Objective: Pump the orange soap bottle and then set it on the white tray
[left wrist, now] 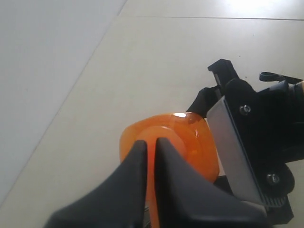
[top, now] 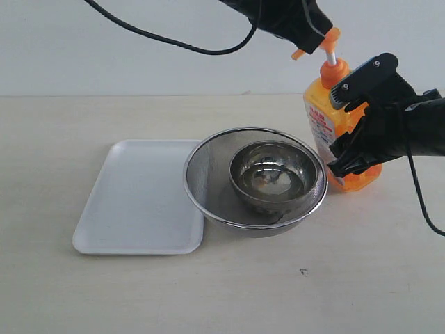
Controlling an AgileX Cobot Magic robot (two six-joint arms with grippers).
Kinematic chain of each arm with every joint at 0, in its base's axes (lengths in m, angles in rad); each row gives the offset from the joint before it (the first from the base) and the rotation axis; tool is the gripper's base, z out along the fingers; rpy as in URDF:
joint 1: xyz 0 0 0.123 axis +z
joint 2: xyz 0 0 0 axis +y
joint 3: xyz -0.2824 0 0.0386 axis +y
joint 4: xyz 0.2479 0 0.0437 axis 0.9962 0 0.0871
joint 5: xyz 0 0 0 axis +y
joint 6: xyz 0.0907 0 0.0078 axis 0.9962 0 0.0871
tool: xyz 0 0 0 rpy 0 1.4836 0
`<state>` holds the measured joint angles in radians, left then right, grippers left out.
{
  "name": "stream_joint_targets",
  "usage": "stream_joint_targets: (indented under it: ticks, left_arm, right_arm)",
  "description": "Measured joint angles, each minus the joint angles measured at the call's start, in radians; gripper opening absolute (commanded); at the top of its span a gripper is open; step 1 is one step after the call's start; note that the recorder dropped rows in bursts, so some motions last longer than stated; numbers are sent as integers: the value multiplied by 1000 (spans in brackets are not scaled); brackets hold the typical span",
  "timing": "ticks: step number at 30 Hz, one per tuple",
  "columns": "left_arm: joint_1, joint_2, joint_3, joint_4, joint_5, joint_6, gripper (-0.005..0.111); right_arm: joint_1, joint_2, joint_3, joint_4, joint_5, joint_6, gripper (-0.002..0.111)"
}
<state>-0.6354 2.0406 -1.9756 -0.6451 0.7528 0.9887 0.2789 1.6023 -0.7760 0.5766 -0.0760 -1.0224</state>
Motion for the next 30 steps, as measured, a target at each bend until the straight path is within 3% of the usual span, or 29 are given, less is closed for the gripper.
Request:
stream_joint_targets:
  ticks: [30]
  left_arm:
    - [0,36,-22,-29,8,-18,5]
  right_arm:
    - [-2,0,0,7,-10,4,0]
